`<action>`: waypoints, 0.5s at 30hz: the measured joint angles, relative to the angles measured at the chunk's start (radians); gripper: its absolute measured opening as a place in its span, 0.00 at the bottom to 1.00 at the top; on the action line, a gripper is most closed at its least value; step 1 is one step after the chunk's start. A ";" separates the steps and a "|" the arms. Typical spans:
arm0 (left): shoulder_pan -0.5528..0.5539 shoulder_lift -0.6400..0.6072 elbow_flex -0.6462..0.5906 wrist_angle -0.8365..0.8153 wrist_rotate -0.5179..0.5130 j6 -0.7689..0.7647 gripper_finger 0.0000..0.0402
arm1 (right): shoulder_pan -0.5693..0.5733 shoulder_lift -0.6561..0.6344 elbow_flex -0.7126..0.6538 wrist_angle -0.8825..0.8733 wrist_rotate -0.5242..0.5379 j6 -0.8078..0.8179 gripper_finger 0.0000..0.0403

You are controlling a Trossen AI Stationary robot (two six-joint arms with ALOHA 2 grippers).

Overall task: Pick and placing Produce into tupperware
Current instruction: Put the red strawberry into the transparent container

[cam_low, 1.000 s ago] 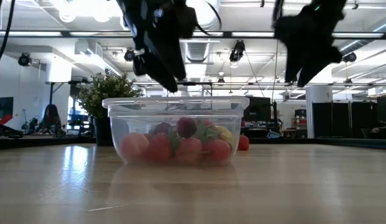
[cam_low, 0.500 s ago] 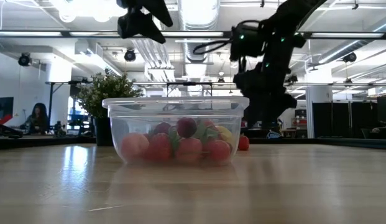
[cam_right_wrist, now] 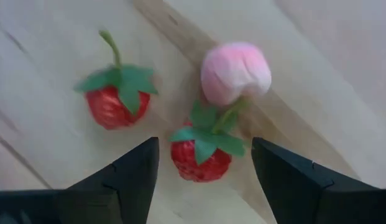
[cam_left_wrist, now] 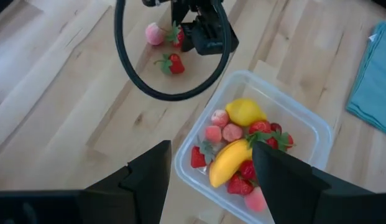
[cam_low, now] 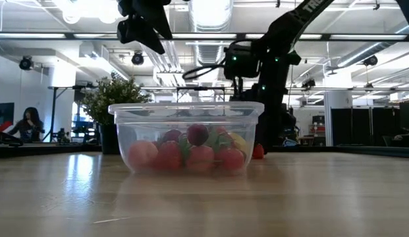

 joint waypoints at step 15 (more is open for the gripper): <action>0.000 0.000 -0.063 0.011 0.001 -0.005 0.52 | -0.003 0.011 0.016 0.016 0.010 -0.007 0.43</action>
